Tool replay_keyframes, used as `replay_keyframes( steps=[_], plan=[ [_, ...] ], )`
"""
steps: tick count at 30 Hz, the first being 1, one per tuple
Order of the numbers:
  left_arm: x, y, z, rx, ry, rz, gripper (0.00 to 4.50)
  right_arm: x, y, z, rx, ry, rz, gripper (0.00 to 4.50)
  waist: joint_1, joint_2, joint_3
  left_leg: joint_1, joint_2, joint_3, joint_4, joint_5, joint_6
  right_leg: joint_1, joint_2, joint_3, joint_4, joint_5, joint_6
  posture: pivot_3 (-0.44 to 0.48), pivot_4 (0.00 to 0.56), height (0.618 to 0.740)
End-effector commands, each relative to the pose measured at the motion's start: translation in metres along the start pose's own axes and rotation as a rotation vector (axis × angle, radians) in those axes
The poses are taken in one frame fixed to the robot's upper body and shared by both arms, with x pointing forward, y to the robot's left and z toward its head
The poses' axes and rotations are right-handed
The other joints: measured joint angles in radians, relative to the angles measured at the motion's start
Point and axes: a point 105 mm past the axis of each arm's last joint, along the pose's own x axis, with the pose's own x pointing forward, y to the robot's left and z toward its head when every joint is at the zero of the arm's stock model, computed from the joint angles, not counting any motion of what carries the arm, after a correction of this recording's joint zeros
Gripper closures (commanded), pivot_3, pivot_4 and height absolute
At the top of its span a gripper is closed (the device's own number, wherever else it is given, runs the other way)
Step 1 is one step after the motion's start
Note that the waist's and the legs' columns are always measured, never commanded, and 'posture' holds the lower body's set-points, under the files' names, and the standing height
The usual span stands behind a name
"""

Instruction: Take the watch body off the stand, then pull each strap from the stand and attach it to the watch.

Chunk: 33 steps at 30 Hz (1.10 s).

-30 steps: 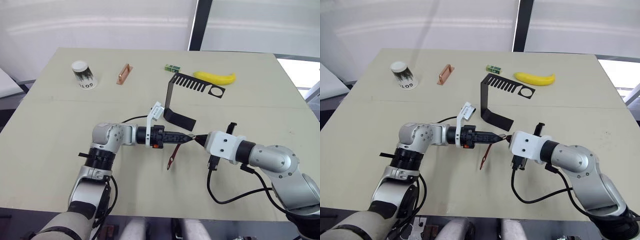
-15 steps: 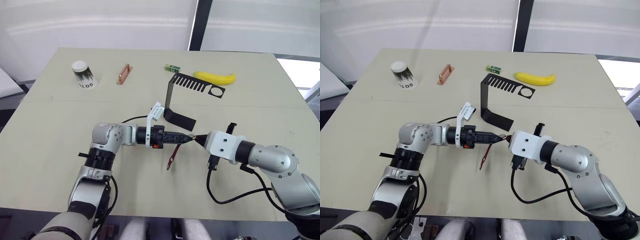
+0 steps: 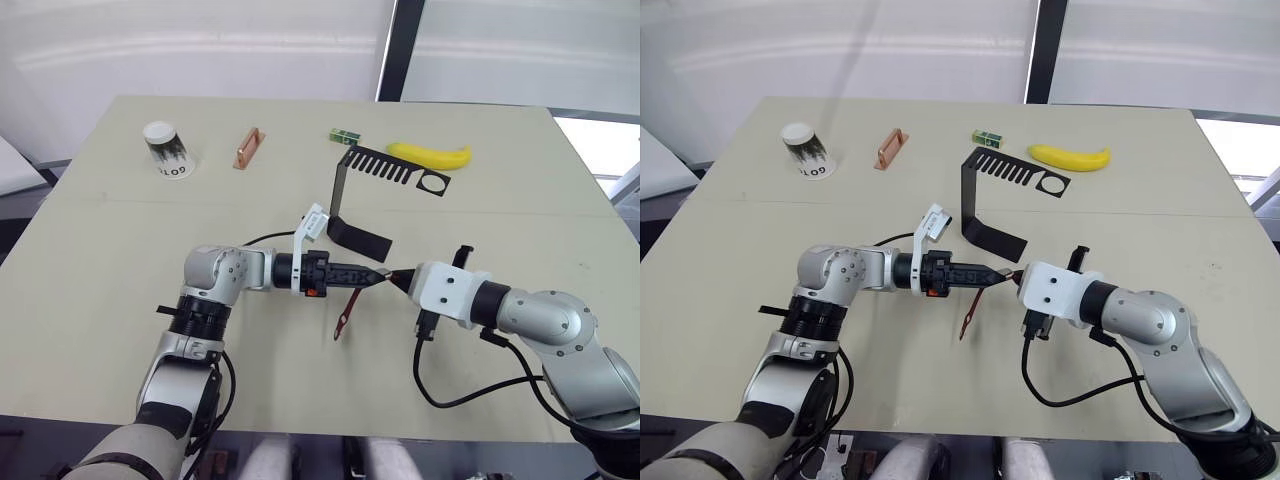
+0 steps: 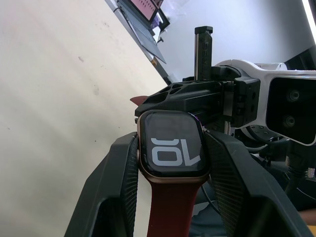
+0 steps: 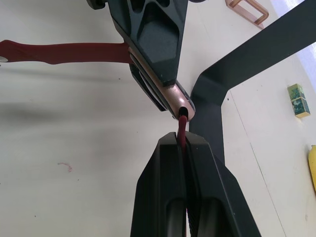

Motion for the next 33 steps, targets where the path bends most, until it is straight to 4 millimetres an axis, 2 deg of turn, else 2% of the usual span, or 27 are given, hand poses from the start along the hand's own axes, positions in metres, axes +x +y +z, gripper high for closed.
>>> replay_keyframes(
  steps=[1,33],
  plan=[
    [0.0107,-0.0228,0.0114,0.07,-0.003,-0.098,2.92,-0.0009,-0.0053,0.0122,-0.037,-0.045,-0.024,4.5,0.0,0.0,0.0,0.0,0.0,0.0,0.0,0.0,0.0,0.0,0.0,0.0,0.0,0.0,0.0,0.0,0.15,0.74],
    [0.0125,-0.0268,0.0124,0.079,-0.005,-0.115,2.92,-0.0001,-0.0049,0.0113,-0.032,-0.045,-0.026,4.5,0.0,0.0,0.0,0.0,0.0,0.0,0.0,0.0,0.0,0.0,0.0,0.0,0.0,0.0,0.0,0.0,0.15,0.74]
  ],
)
